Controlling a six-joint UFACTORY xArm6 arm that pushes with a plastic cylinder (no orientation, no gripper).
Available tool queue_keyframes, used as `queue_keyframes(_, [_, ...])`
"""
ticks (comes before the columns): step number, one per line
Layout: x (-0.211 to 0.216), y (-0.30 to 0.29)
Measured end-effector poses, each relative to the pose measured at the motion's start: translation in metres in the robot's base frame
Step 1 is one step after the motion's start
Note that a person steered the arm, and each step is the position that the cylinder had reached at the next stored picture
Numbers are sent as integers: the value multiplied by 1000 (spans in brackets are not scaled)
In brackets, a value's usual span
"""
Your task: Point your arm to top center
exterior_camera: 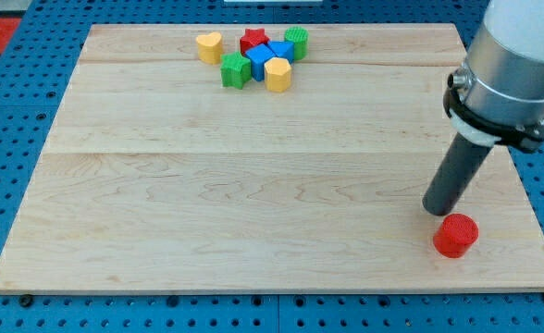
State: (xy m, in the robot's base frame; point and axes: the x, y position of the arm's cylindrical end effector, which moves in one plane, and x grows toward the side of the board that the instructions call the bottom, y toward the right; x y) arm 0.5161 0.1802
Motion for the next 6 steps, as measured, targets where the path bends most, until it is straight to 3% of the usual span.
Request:
queue_keyframes(1, [-66, -10])
queue_keyframes(4, [-322, -62])
queue_keyframes(6, [-323, -112])
